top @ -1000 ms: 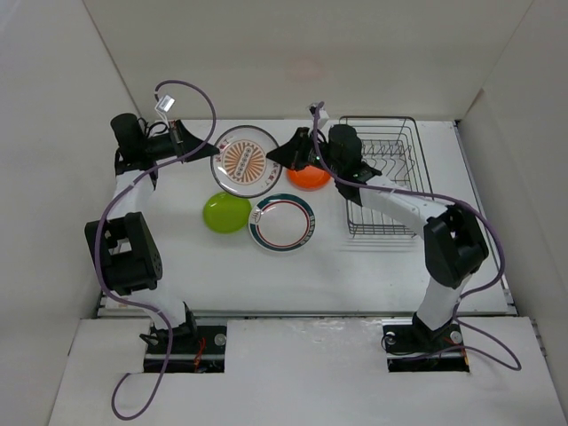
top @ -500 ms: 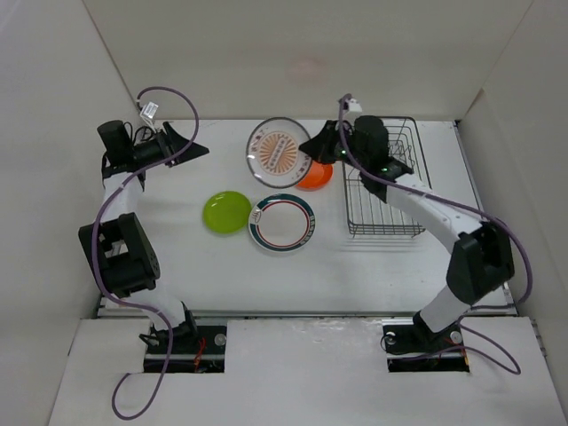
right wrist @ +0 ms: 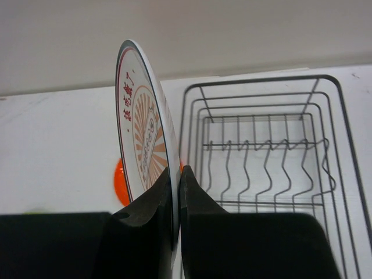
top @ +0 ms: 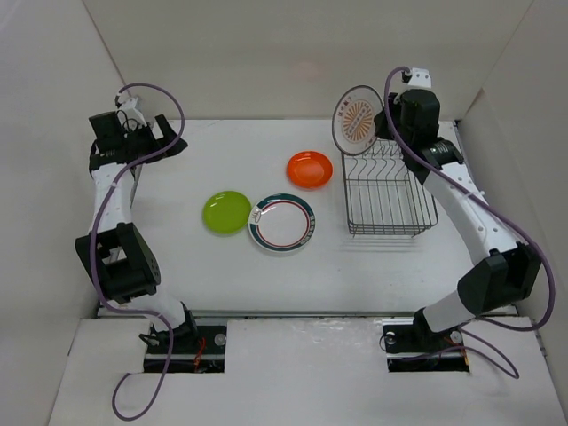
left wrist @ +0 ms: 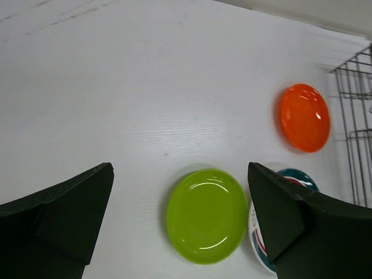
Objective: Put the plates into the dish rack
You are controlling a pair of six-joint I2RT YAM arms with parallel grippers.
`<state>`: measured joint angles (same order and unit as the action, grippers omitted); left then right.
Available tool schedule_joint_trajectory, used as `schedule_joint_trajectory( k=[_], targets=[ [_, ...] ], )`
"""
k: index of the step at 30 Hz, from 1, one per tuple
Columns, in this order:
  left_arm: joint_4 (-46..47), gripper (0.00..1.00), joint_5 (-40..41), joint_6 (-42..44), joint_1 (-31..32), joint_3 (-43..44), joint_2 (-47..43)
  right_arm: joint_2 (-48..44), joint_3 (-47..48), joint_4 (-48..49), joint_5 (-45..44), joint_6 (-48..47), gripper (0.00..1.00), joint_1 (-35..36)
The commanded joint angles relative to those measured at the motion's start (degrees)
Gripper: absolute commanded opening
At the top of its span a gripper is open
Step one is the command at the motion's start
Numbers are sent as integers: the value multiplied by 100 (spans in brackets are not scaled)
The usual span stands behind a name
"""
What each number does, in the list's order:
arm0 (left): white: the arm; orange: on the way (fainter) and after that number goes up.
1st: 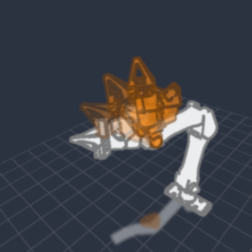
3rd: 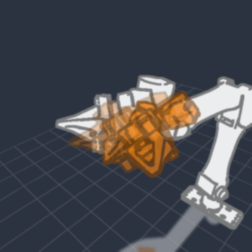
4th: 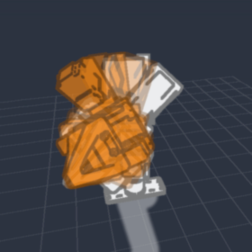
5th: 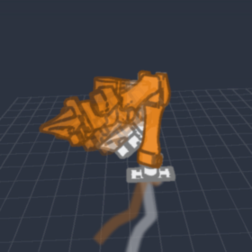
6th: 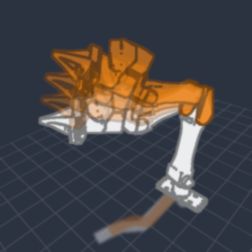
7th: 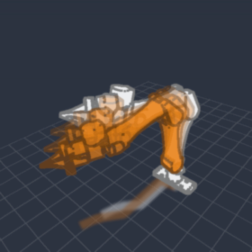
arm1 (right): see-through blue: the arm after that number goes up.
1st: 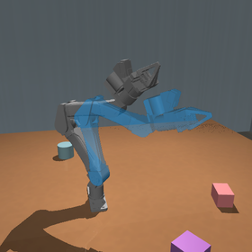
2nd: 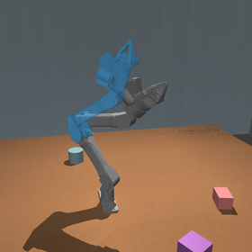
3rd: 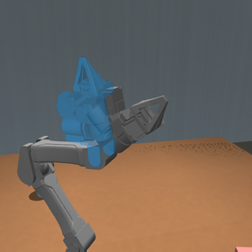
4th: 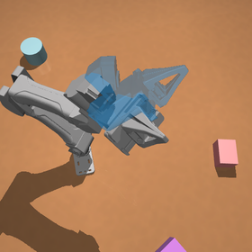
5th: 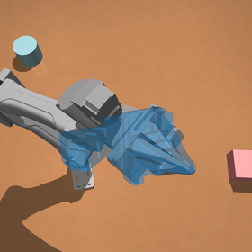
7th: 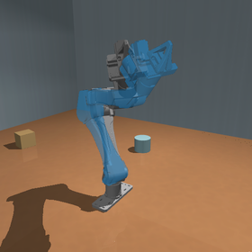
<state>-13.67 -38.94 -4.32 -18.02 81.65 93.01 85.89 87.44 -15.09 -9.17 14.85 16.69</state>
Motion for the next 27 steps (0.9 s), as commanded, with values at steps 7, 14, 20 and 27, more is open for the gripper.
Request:
schedule_joint_trajectory(
  k=[7,14,20,27],
  targets=[
    [-285,100,1257,133,-8,264,-125,534,616,-293,-972,-290,0,-385],
    [-285,100,1257,133,-8,264,41,771,616,-293,-912,-342,0,-614],
    [-390,100,1257,133,-8,317,155,1096,669,-293,-797,-395,0,-728],
    [-549,100,1327,186,-8,475,270,1343,731,-293,-788,-395,0,-790]
  ],
)
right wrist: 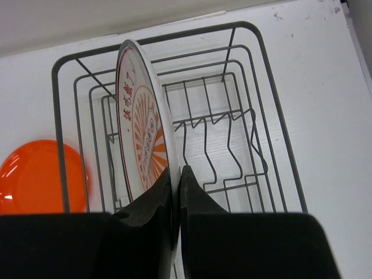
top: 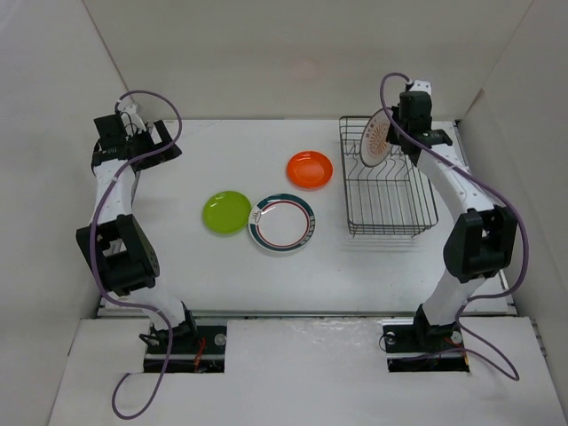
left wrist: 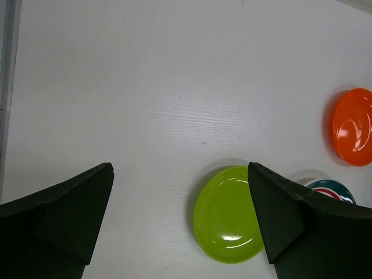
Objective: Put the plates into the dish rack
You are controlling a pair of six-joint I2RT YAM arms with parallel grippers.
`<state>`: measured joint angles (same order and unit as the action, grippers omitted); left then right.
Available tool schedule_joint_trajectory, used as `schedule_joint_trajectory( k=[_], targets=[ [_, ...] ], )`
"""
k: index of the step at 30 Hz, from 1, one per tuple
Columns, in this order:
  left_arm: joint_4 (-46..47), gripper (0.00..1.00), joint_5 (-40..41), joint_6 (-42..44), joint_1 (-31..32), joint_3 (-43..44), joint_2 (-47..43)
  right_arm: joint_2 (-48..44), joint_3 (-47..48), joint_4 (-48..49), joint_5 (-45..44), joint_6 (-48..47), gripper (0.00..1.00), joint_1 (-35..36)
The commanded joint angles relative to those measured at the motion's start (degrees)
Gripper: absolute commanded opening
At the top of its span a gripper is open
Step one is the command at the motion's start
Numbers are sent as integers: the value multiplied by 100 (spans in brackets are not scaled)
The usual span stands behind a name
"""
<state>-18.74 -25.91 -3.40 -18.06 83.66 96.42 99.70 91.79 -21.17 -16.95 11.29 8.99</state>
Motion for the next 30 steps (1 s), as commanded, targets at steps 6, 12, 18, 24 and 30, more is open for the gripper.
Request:
schedule_joint_trajectory(
  k=[6,12,18,24,30],
  targets=[
    [-42,100,-28,94,-4,274,34,75,244,367,-10,-39,0,-21],
    [-95,100,-28,94,-4,274,35,208,190,368,-19,-39,0,32],
    [-95,100,-28,146,-4,327,35,436,243,298,-274,-39,0,155],
    [-95,100,-81,147,-4,327,87,603,348,245,-388,-39,6,278],
    [-147,100,-81,199,-4,327,193,805,550,70,-704,-39,17,410]
  ],
)
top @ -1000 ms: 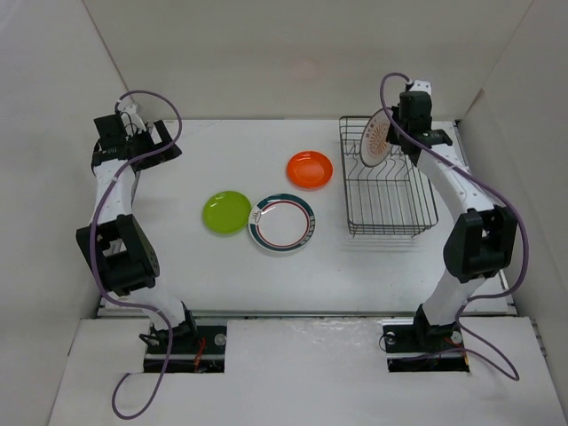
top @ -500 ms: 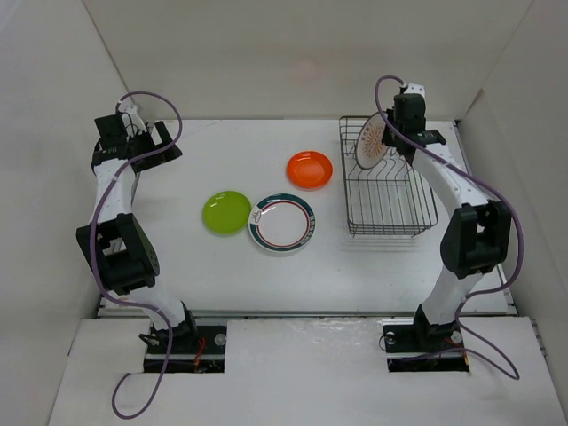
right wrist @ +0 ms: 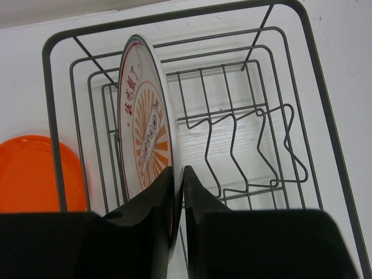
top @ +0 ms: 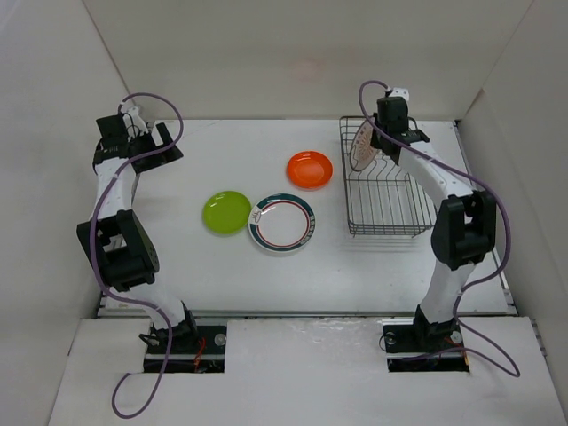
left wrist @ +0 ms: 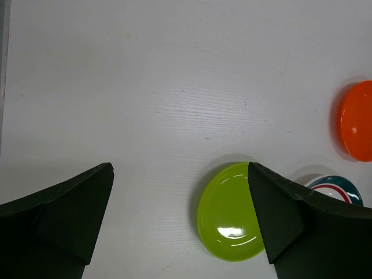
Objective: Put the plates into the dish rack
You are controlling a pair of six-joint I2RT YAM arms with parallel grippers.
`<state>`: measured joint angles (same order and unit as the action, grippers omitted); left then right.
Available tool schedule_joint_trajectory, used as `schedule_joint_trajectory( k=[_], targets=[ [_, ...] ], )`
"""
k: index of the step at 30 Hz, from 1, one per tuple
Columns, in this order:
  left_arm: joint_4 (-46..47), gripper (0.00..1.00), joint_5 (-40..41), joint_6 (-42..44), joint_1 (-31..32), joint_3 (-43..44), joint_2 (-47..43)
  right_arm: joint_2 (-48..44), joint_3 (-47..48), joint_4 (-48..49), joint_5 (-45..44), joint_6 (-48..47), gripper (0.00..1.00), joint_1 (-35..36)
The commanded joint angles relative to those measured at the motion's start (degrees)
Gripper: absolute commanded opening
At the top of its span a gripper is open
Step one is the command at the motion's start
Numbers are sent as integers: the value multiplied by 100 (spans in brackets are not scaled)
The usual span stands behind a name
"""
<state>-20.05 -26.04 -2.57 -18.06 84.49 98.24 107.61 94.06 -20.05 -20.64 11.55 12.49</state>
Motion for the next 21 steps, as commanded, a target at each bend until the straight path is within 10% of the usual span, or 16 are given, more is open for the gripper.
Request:
schedule_joint_trajectory(
  k=[1,8,19,21],
  targets=[
    [-16,100,-120,116,-4,244,11,84,323,-42,-335,-65,17,113],
    [-16,100,-120,116,-4,244,64,84,429,-95,-388,-65,28,113],
    [37,100,-480,423,-4,60,187,-539,762,-464,-888,-118,100,166],
    [37,100,-542,511,-4,-72,240,-679,841,-639,-1046,-171,100,166]
  ],
)
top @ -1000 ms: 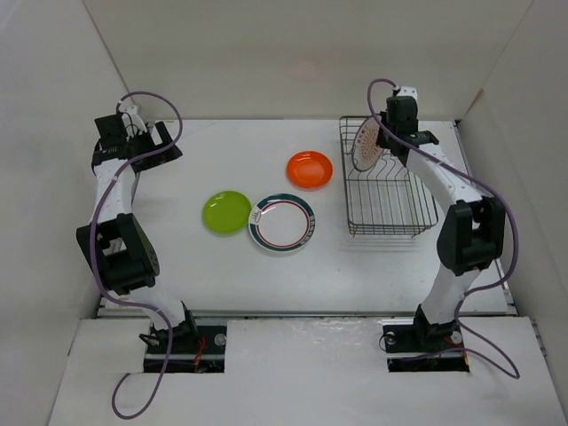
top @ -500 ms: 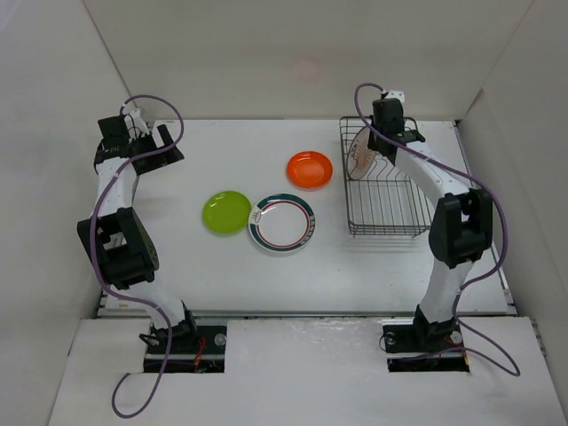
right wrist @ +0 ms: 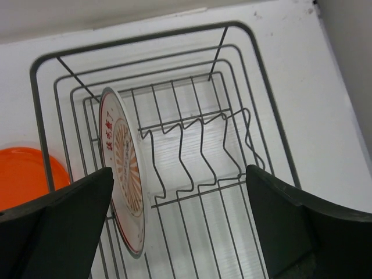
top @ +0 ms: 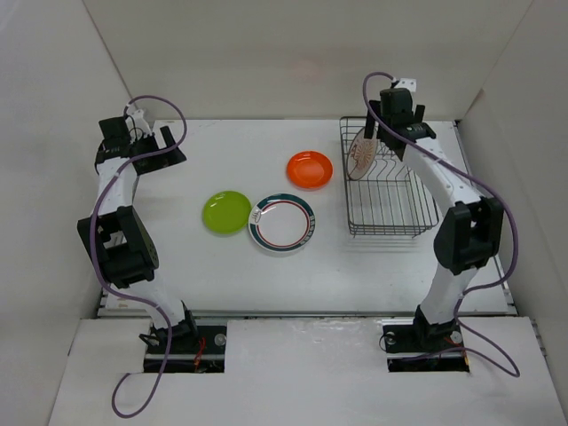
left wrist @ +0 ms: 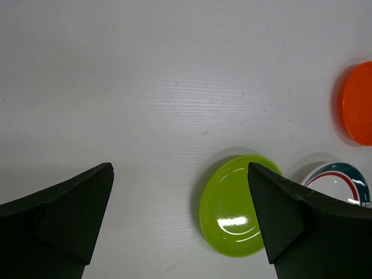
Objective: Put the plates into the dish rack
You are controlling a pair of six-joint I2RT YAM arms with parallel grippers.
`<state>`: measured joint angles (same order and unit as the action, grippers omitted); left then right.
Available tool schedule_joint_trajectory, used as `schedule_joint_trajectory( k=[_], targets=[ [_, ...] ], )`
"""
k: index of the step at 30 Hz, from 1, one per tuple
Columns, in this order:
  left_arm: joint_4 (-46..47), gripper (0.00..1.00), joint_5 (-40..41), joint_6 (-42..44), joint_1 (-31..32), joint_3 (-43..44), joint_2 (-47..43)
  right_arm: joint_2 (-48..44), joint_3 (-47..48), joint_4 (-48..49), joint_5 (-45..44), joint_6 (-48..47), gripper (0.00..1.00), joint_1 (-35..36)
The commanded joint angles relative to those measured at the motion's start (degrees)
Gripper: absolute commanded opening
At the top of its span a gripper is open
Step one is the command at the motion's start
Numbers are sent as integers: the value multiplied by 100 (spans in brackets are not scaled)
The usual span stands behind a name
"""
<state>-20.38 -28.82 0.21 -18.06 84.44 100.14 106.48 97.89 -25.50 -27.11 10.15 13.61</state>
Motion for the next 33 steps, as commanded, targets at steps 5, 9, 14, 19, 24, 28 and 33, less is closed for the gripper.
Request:
schedule_joint_trajectory(
  k=[5,9,14,19,24,28,33],
  targets=[
    [-88,100,-257,480,-4,-718,50,-1356,39,88,108,-84,100,54],
    [-343,100,-396,778,118,-1096,119,-2138,-796,685,1680,-224,100,54],
    [-449,100,-659,990,180,-1439,173,-2702,-1421,1134,2939,-224,100,107],
    [-396,100,-950,1104,180,-1738,251,-3018,-1693,1240,3264,-224,100,292],
    [-449,94,-1144,1166,180,-1738,603,-3387,-1966,1389,3652,-225,100,292],
    [-502,84,-1345,1218,180,-1625,823,-3633,-2142,1442,3652,-224,100,292],
    [-624,80,-1521,1323,294,-1510,1113,-3695,-2317,1503,3704,-172,100,292]
  ],
)
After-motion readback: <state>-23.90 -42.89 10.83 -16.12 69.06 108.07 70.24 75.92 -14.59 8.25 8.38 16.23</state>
